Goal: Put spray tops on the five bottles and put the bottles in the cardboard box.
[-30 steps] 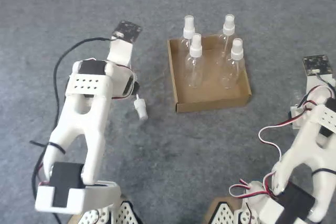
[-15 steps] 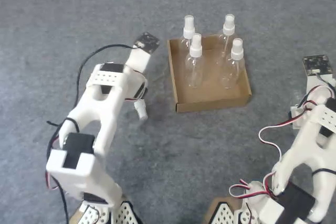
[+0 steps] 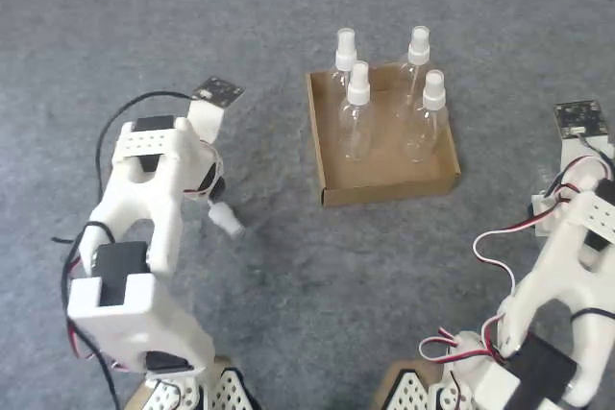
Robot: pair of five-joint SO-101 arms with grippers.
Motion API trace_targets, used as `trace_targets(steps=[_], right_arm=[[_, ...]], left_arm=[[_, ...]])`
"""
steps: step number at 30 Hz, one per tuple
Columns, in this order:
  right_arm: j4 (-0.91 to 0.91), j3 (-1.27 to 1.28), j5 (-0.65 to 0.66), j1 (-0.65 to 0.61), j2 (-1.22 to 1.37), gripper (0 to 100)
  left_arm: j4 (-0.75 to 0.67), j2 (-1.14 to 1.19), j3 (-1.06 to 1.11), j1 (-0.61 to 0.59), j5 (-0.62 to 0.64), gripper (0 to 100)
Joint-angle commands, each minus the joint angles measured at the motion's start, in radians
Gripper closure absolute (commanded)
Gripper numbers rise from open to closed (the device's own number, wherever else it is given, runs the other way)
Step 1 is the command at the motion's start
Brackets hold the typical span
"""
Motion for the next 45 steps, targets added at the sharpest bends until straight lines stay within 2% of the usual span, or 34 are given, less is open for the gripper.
trace_targets(steps=[1,6,9,15,17,20,31,40,45], right_arm=[[-0.012,-0.003,0.012,0.001,-0.033,98.1],[-0.012,0.002,0.012,0.001,-0.031,98.1],[-0.021,0.038,0.041,-0.004,-0.033,98.1],[-0.021,0.086,0.106,-0.01,-0.033,98.1],[-0.021,0.087,0.104,-0.012,-0.033,98.1],[-0.021,0.089,0.103,-0.013,-0.033,98.1],[-0.021,0.089,0.109,-0.01,-0.042,98.1],[-0.021,0.089,0.106,-0.013,-0.033,98.1],[-0.021,0.089,0.103,-0.012,-0.033,98.1]], left_arm=[[0.074,-0.127,-0.035,-0.041,0.017,86],[0.192,-0.351,-0.035,-0.038,0.002,86],[0.245,-0.457,-0.035,-0.025,-0.08,86],[0.422,-0.489,-0.035,-0.017,-0.549,86],[0.427,-0.47,-0.025,-0.017,-0.652,83],[0.376,-0.417,0.01,-0.005,-0.743,77],[0.064,-0.307,0.188,0.054,-0.867,80],[0.003,-0.236,0.229,0.054,-0.87,80],[0.003,-0.224,0.231,0.06,-0.809,80]])
